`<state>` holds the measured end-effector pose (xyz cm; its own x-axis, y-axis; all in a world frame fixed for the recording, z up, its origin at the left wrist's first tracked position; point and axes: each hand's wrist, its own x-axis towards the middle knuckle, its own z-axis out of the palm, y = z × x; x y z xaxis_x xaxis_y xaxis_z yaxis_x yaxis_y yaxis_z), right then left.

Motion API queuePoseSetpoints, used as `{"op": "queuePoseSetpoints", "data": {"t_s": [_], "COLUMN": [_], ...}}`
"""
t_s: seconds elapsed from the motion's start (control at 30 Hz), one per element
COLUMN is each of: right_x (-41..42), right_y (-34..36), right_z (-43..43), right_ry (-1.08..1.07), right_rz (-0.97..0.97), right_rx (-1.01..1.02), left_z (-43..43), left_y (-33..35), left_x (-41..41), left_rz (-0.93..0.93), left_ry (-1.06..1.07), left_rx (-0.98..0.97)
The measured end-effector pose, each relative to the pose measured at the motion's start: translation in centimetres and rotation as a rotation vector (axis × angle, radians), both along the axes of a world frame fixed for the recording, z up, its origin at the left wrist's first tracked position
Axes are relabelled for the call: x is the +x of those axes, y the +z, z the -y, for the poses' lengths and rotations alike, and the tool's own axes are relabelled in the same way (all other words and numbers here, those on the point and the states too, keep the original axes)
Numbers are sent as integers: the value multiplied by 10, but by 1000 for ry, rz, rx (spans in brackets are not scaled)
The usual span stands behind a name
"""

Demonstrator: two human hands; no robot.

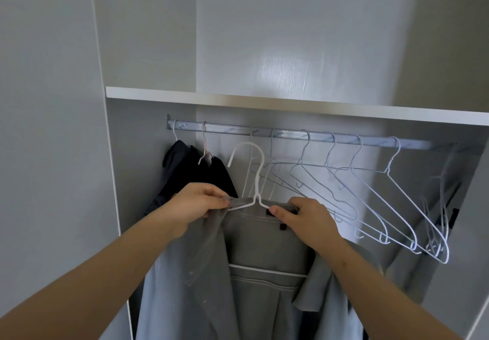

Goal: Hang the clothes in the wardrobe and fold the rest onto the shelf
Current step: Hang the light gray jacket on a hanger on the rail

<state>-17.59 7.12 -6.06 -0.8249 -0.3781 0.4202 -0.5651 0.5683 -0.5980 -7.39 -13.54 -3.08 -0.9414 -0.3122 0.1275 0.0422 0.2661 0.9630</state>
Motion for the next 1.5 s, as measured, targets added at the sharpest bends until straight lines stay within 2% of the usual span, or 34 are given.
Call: {"op": "queuePoseSetpoints", "data": {"t_s": [0.17,0.2,0.23,0.27,0.3,0.37,0.4,0.43,0.5,0.53,0.6,0.7,0.87,0.97,1.13,1.23,1.37,1.5], "right_x": [-1,-1,-2,-3,-4,-6,-6,-5,-5,-4,-2,7,11,-1,-9,-7,-14,-22], "right_y": [2,2,2,1,0,-3,-3,-4,-4,-3,0,9,23,21,7,3,1,-7], "right_z": [1,0,-1,-2,-3,-4,-4,-4,-3,-3,1,13,28,12,-3,2,-12,-33], "right_ry": [27,27,23,18,16,25,33,43,67,73,54,11,49,-2,-76,-59,-40,-131], "right_rz": [26,26,31,38,49,79,93,99,94,84,56,4,-29,28,132,153,164,247], "right_rx": [-48,-51,-57,-66,-76,-106,-119,-130,-148,-149,-135,-130,-185,-258,-372,-398,-293,-69], "left_z": [2,3,3,4,7,12,12,13,8,6,2,-14,-29,-14,-8,-17,-13,-10], "left_y": [-2,-4,-7,-9,-13,-16,-16,-17,-15,-16,-21,-21,-15,-11,-9,-12,-19,-33], "left_x": [3,2,1,1,0,-2,-2,-4,-4,-5,-10,-14,-19,-15,-11,-12,-14,-22], "left_rz": [191,191,176,165,161,106,47,33,16,-4,-87,-177,-291,-218,-118,-146,-250,-197], "left_ry": [-78,-75,-56,-15,37,159,166,92,-111,-148,-87,0,-33,17,-40,-30,56,47], "left_rx": [508,525,455,265,-93,-959,-1188,-1237,-992,-883,-819,-892,-838,-985,-1019,-1072,-896,-695]}}
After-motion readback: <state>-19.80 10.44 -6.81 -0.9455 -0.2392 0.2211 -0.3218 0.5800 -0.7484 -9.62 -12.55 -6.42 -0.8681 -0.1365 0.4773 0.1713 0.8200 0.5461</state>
